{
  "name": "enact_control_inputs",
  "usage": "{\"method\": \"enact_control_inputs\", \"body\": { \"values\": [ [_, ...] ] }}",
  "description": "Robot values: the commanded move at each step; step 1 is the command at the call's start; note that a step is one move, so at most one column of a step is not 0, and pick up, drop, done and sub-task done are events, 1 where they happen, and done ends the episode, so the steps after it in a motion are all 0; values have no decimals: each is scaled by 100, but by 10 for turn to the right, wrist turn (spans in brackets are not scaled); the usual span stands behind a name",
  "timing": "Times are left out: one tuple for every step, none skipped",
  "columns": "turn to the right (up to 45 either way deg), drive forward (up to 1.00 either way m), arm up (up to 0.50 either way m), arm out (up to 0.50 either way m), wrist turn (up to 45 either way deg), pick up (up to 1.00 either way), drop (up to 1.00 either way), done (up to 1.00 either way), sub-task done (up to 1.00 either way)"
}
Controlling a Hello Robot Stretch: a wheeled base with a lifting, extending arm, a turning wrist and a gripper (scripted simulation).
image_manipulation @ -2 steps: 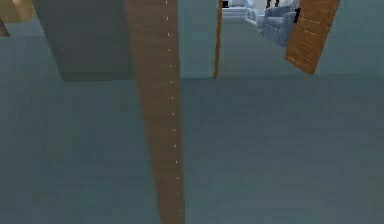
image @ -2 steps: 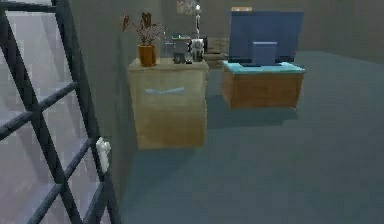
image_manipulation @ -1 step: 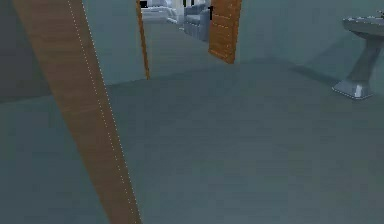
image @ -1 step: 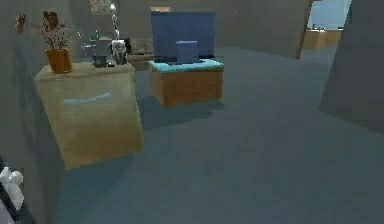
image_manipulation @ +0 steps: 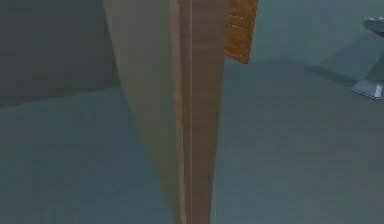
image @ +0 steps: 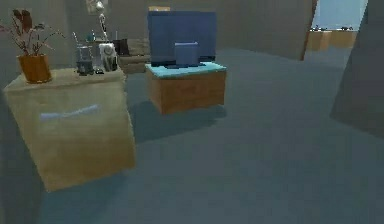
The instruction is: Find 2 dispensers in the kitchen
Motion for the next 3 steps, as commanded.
{"method": "enact_control_inputs", "body": {
  "values": [
    [300, 0, 0, 0, 0, 0, 0, 0, 0],
    [0, 100, 0, 0, 0, 0, 0, 0, 0],
    [0, 100, 0, 0, 0, 0, 0, 0, 0]
  ]
}}
